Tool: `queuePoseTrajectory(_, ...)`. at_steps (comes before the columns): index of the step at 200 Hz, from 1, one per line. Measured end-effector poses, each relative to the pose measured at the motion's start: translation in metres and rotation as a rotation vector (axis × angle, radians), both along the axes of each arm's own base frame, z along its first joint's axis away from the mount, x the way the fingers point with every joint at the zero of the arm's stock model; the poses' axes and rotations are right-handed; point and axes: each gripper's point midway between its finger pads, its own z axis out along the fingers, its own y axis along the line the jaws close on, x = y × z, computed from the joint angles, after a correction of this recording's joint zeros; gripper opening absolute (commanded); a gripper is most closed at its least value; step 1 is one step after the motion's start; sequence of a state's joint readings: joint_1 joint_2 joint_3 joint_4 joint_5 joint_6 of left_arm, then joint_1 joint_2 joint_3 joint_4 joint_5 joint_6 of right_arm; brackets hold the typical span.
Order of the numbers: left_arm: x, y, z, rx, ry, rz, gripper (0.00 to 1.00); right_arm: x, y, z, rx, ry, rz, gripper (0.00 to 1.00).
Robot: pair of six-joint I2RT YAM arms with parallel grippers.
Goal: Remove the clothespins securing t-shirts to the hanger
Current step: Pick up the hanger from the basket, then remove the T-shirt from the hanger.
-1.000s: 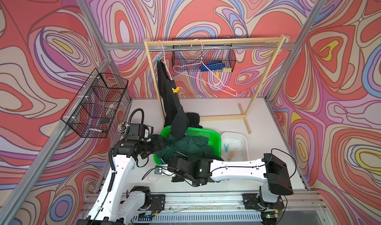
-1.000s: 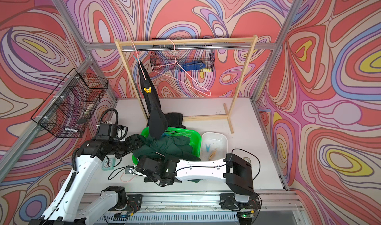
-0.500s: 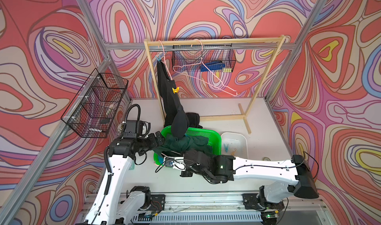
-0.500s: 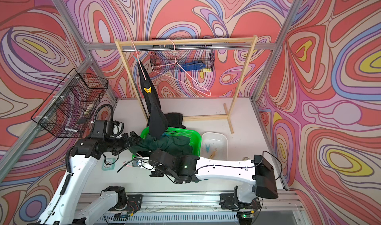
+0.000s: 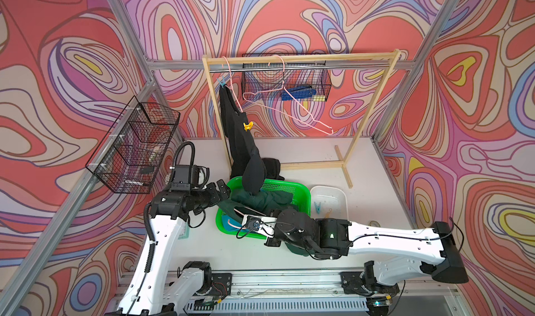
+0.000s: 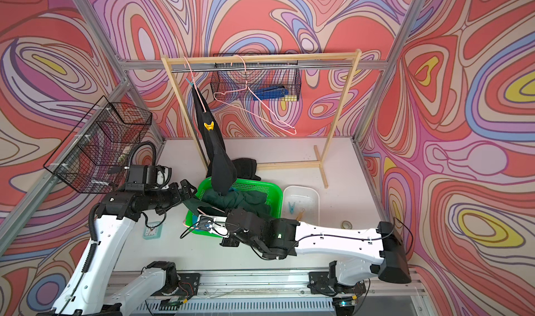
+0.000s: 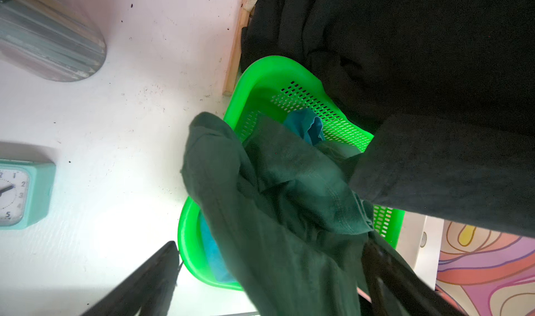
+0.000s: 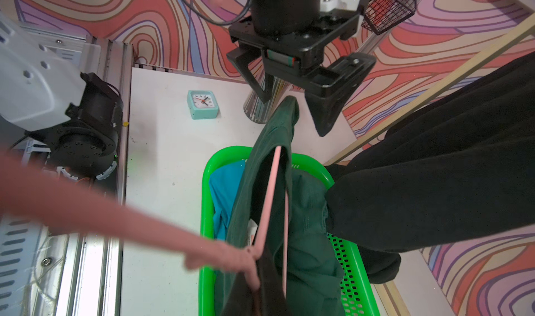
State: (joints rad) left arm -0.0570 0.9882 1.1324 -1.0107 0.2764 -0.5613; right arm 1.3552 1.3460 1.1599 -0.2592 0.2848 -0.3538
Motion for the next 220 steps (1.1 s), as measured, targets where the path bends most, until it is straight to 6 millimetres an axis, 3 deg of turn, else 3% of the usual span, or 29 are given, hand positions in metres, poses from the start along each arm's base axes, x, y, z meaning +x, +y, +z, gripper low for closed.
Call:
queuePoseTrajectory(60, 0.011, -0.004, -0.012, -0.050, 0.045, 0.038, 0.95, -0.001, -0.017, 0.015, 0.058, -0.009, -0.019, 0.00)
queuePoseTrajectory(83, 0.018, -0.006, -0.017, -0.083, 0.060, 0.059, 0.80, -0.001, -0.021, 0.016, 0.065, -0.007, -0.023, 0.00)
queuePoseTrajectory(106, 0.024, -0.010, -0.015, -0.121, 0.053, 0.074, 0.57, -0.002, -0.027, 0.014, 0.070, -0.005, -0.027, 0.00)
queuePoseTrajectory(124, 0.028, -0.012, -0.011, -0.153, 0.040, 0.083, 0.47, -0.003, -0.032, 0.015, 0.077, -0.006, -0.031, 0.00)
queuePoseTrajectory(175, 0.034, -0.024, -0.005, -0.246, 0.031, 0.087, 0.00, -0.004, -0.044, 0.017, 0.093, -0.009, -0.038, 0.00)
queuePoseTrajectory(220, 0.035, -0.026, -0.003, -0.292, 0.044, 0.126, 0.00, -0.010, -0.048, 0.009, 0.072, -0.003, -0.018, 0.00)
